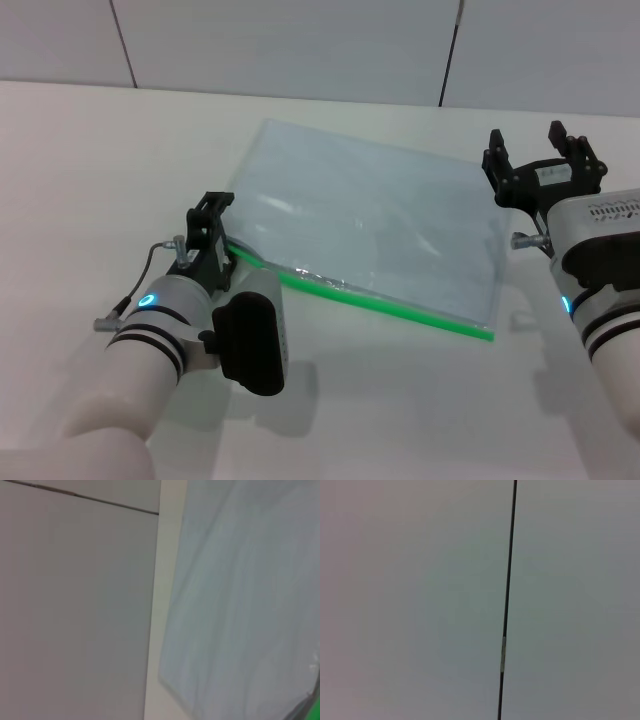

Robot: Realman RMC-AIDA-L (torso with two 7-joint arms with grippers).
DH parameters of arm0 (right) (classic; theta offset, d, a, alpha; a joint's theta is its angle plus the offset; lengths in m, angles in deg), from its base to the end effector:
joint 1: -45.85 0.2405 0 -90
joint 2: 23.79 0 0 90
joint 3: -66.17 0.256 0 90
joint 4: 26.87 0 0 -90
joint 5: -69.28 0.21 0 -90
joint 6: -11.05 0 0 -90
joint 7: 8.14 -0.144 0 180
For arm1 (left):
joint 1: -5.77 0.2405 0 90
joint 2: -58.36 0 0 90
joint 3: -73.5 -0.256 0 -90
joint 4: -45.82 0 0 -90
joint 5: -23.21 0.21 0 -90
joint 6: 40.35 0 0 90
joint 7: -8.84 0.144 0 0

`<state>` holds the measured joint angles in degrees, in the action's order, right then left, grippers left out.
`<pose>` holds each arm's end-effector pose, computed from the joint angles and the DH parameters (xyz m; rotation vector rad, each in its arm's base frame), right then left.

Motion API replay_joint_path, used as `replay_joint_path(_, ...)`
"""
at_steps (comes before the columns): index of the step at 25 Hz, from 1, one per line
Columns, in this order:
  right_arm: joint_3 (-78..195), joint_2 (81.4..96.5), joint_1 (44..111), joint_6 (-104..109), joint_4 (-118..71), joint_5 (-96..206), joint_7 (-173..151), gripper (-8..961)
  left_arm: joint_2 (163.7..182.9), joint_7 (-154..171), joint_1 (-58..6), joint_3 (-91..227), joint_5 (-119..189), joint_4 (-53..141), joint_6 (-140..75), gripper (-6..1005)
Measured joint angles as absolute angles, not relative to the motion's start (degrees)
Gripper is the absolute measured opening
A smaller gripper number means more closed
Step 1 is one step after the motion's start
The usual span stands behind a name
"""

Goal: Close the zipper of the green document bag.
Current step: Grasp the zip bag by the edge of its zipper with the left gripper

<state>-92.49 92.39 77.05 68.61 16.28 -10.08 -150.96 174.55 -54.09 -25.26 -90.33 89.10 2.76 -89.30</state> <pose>0.2307 0.3464 -0.0832 -1.6736 0.5475 0.5241 -0.2636 0.3268 -0.1106 -1.8764 0.5037 0.5663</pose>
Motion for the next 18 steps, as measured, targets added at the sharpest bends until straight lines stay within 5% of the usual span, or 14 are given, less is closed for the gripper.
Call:
replay_joint_path(11, -92.7, 92.39, 77.1, 68.6, 16.3, -10.2, -151.0, 690, 174.63, -54.1, -25.3, -90.3, 90.0, 2.8, -89.0, 578)
replay_joint_path(18, -92.9, 92.39, 77.1, 68.6, 16.3, -10.5, -151.0, 686, 174.64, -54.1, -25.3, -90.3, 90.1, 2.7, -88.6, 467)
